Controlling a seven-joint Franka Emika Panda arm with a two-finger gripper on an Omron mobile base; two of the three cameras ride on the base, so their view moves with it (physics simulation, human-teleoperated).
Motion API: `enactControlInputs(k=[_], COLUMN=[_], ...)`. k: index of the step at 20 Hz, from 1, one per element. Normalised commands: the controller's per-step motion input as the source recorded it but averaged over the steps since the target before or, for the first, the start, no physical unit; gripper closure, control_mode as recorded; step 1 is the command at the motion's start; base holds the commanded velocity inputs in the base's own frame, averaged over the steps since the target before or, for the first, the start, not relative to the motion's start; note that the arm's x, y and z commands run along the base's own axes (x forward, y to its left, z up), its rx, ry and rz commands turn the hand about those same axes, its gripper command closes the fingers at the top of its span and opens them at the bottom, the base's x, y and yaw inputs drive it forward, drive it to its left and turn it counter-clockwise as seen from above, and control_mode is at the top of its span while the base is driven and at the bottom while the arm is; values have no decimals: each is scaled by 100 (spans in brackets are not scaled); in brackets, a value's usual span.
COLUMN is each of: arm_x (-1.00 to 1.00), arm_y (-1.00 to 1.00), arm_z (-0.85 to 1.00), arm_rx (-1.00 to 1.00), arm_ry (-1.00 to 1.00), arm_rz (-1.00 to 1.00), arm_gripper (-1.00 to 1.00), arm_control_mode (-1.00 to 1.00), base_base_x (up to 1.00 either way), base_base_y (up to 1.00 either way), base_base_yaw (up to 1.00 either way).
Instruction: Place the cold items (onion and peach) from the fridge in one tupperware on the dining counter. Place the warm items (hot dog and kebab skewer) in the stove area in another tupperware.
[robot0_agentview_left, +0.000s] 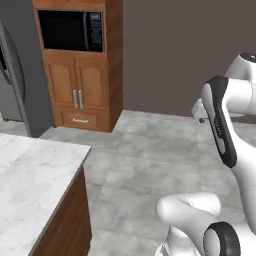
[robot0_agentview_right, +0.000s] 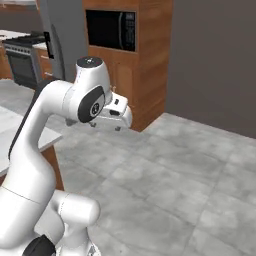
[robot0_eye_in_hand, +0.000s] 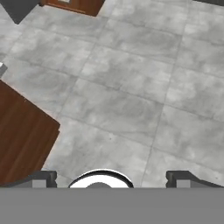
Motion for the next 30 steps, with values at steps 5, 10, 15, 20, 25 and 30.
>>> enactControlInputs(k=[5,10,15,20,25,30], arm_x=[0,0,0,0,0,0], arm_y=[0,0,0,0,0,0], arm_z=[0,0,0,0,0,0], arm_rx=[0,0,0,0,0,0], arm_ry=[0,0,0,0,0,0], arm_rz=[0,0,0,0,0,0], arm_gripper=[-100,-100,-100,-100,-100,-100], arm_control_mode=[100,100,100,100,100,100], base_base_x=[100,100,100,100,100,98], base_base_y=[-44,-51,-53,-50,-46,-51], base_base_yaw=[56,55,53,55,58,57])
